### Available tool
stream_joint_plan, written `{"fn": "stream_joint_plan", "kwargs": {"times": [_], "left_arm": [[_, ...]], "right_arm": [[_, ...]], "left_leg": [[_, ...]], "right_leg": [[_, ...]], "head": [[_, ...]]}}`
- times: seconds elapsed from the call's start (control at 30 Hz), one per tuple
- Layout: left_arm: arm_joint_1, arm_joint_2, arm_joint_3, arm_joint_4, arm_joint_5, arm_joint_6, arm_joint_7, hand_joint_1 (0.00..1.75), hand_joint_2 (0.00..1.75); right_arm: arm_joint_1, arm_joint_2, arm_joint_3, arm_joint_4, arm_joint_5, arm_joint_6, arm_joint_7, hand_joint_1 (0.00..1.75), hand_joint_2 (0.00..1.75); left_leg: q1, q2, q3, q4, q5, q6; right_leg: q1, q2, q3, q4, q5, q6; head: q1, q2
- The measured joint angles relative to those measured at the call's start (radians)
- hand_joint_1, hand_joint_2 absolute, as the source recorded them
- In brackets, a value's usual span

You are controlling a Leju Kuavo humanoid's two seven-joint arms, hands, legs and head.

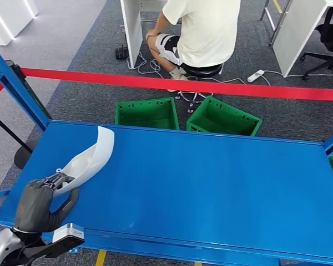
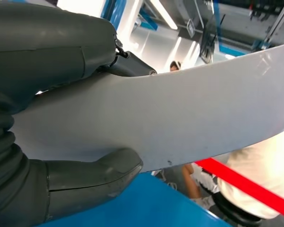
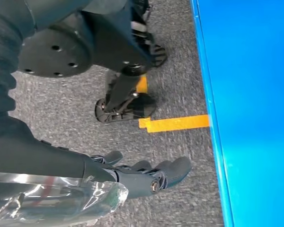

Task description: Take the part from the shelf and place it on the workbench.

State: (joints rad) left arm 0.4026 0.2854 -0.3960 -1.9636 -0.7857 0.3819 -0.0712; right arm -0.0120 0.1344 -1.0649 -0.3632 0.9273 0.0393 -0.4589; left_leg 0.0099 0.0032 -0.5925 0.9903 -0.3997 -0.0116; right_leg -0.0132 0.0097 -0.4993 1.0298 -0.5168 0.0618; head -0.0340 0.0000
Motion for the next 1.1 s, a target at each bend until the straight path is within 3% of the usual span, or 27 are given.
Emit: {"fn": "stream_joint_plan", "kwargs": {"times": [0.1,0.13,0.2,0.27,0.3,0.33,0.37,0.4,0.43,0.5,0.53,0.6,0.63,0.7,0.77,0.8,0.83,0.87,0.9,0.93,1.0,1.03,1.1], "left_arm": [[0.003,0.003,-0.010,-0.009,0.000,0.021,0.009,1.75,1.75],[0.005,0.003,-0.013,-0.010,0.000,0.027,0.013,1.75,1.75],[0.007,0.005,-0.018,-0.014,0.001,0.036,0.017,1.75,1.75],[0.008,0.006,-0.021,-0.016,0.004,0.046,0.019,1.75,1.75],[0.009,0.006,-0.023,-0.016,0.006,0.052,0.019,1.75,1.75],[0.011,0.007,-0.026,-0.016,0.008,0.057,0.019,1.75,1.75],[0.012,0.008,-0.028,-0.016,0.008,0.062,0.019,1.75,1.75],[0.013,0.009,-0.030,-0.017,0.008,0.066,0.019,1.75,1.75],[0.013,0.011,-0.032,-0.018,0.008,0.069,0.019,1.75,1.75],[0.013,0.013,-0.035,-0.023,0.008,0.072,0.019,1.75,1.75],[0.013,0.014,-0.036,-0.025,0.008,0.073,0.019,1.75,1.75],[0.015,0.015,-0.038,-0.027,0.008,0.075,0.019,1.75,1.75],[0.015,0.015,-0.039,-0.027,0.009,0.076,0.019,1.75,1.75],[0.016,0.015,-0.040,-0.029,0.009,0.076,0.019,1.75,1.75],[0.017,0.016,-0.041,-0.030,0.008,0.077,0.019,1.75,1.75],[0.017,0.016,-0.041,-0.030,0.005,0.078,0.020,1.75,1.75],[0.017,0.016,-0.042,-0.030,0.000,0.079,0.023,1.75,1.75],[0.017,0.016,-0.043,-0.030,-0.005,0.081,0.027,1.75,1.75],[0.017,0.016,-0.043,-0.030,-0.011,0.084,0.031,1.75,1.75],[0.017,0.016,-0.044,-0.031,-0.016,0.088,0.035,1.75,1.75],[0.018,0.018,-0.045,-0.032,-0.023,0.097,0.041,1.75,1.75],[0.019,0.020,-0.047,-0.032,-0.025,0.101,0.042,1.75,1.75],[0.019,0.024,-0.053,-0.033,-0.028,0.108,0.047,1.75,1.75]], "right_arm": [[-0.001,0.000,-0.002,-0.001,0.006,0.011,-0.017,0.00,1.75],[-0.002,0.000,-0.002,-0.001,0.009,0.013,-0.022,0.00,1.75],[-0.004,-0.001,-0.003,-0.001,0.013,0.015,-0.031,0.00,1.75],[-0.005,-0.001,-0.003,-0.001,0.017,0.018,-0.040,0.00,1.75],[-0.004,-0.001,-0.003,-0.001,0.018,0.020,-0.045,0.00,1.75],[-0.004,-0.002,-0.003,-0.001,0.020,0.022,-0.049,0.00,1.75],[-0.004,-0.002,-0.003,-0.001,0.020,0.023,-0.052,0.00,1.75],[-0.005,-0.002,-0.003,-0.001,0.021,0.024,-0.055,0.00,1.75],[-0.005,-0.002,-0.003,-0.001,0.021,0.024,-0.058,0.00,1.75],[-0.005,-0.003,-0.004,-0.001,0.021,0.024,-0.060,0.00,1.75],[-0.005,-0.004,-0.004,-0.001,0.021,0.024,-0.061,0.00,1.75],[-0.004,-0.005,-0.004,-0.001,0.021,0.024,-0.062,0.00,1.75],[-0.003,-0.006,-0.004,-0.001,0.021,0.024,-0.062,0.00,1.75],[-0.002,-0.007,-0.004,-0.001,0.021,0.024,-0.062,0.00,1.75],[-0.003,-0.007,-0.004,-0.001,0.022,0.021,-0.063,0.00,1.75],[-0.003,-0.007,-0.004,-0.001,0.024,0.014,-0.064,0.00,1.75],[-0.004,-0.007,-0.004,-0.001,0.027,0.003,-0.064,0.00,1.75],[-0.004,-0.007,-0.004,-0.001,0.031,-0.011,-0.065,0.00,1.75],[-0.003,-0.007,-0.004,-0.001,0.033,-0.026,-0.064,0.00,1.75],[-0.004,-0.007,-0.004,-0.001,0.035,-0.037,-0.063,0.00,1.75],[-0.008,-0.008,-0.004,0.000,0.036,-0.048,-0.059,0.00,1.75],[-0.012,-0.008,-0.004,0.000,0.036,-0.050,-0.057,0.00,1.75],[-0.015,-0.008,-0.004,0.002,0.035,-0.049,-0.056,0.00,1.75]], "left_leg": [[0.001,-0.003,-0.005,-0.001,0.013,-0.022],[0.002,-0.003,-0.010,0.004,0.004,-0.028],[0.004,-0.004,-0.037,0.066,-0.062,-0.037],[0.003,-0.004,-0.077,0.194,-0.157,-0.042],[0.003,-0.004,-0.090,0.250,-0.183,-0.043],[0.003,-0.004,-0.089,0.278,-0.186,-0.042],[0.003,-0.004,-0.069,0.268,-0.170,-0.041],[0.004,-0.004,-0.030,0.221,-0.143,-0.039],[0.004,-0.004,0.022,0.149,-0.118,-0.038],[0.003,-0.006,0.106,0.019,-0.099,-0.032],[0.001,-0.007,0.123,-0.013,-0.100,-0.028],[-0.002,-0.007,0.117,-0.021,-0.094,-0.015],[-0.001,-0.005,0.110,-0.021,-0.088,-0.006],[0.000,-0.001,0.091,-0.023,-0.069,0.011],[-0.002,0.000,0.066,-0.022,-0.049,0.019],[-0.005,0.001,0.053,-0.021,-0.039,0.021],[-0.007,0.001,0.040,-0.021,-0.029,0.021],[-0.009,0.001,0.029,-0.020,-0.019,0.021],[-0.011,0.003,0.018,-0.020,-0.010,0.021],[-0.012,0.006,0.009,-0.020,-0.002,0.021],[-0.015,0.014,-0.001,-0.019,0.013,0.014],[-0.015,0.019,-0.003,-0.019,0.020,0.009],[-0.012,0.033,-0.003,-0.020,0.032,-0.002]], "right_leg": [[0.003,0.004,-0.014,-0.008,0.008,-0.026],[0.002,0.003,-0.019,-0.009,0.014,-0.036],[0.000,0.001,-0.033,-0.011,0.032,-0.054],[0.003,-0.001,-0.054,-0.010,0.050,-0.060],[0.004,-0.001,-0.065,-0.010,0.058,-0.061],[0.005,-0.002,-0.076,-0.009,0.066,-0.061],[0.005,-0.002,-0.085,-0.009,0.073,-0.059],[0.005,-0.002,-0.093,-0.009,0.080,-0.056],[0.005,-0.001,-0.099,-0.008,0.086,-0.053],[0.007,0.001,-0.107,-0.007,0.098,-0.042],[0.009,0.001,-0.109,-0.007,0.105,-0.035],[0.008,0.002,-0.112,-0.010,0.118,-0.022],[0.007,0.001,-0.117,-0.007,0.114,-0.016],[0.005,-0.001,-0.141,0.045,0.056,-0.007],[0.004,-0.003,-0.179,0.170,-0.040,-0.001],[0.004,-0.003,-0.191,0.231,-0.069,0.001],[0.005,-0.002,-0.190,0.267,-0.076,0.000],[0.006,-0.003,-0.173,0.268,-0.062,-0.002],[0.007,-0.004,-0.135,0.229,-0.034,-0.005],[0.010,-0.013,-0.083,0.160,-0.009,-0.011],[0.020,-0.042,0.017,0.007,0.003,-0.022],[0.025,-0.051,0.041,-0.038,-0.004,-0.027],[0.030,-0.043,0.038,-0.057,-0.001,-0.040]], "head": [[0.000,0.000],[-0.001,0.000],[-0.007,0.000],[-0.013,0.000],[-0.013,0.000],[-0.014,0.000],[-0.014,0.000],[-0.014,0.000],[-0.014,0.000],[-0.014,0.000],[-0.014,0.000],[-0.013,0.000],[-0.013,0.000],[-0.008,0.000],[-0.003,0.000],[-0.002,0.000],[-0.002,0.000],[-0.002,0.000],[-0.002,0.000],[-0.002,0.000],[-0.003,0.000],[-0.003,0.000],[-0.001,0.000]]}}
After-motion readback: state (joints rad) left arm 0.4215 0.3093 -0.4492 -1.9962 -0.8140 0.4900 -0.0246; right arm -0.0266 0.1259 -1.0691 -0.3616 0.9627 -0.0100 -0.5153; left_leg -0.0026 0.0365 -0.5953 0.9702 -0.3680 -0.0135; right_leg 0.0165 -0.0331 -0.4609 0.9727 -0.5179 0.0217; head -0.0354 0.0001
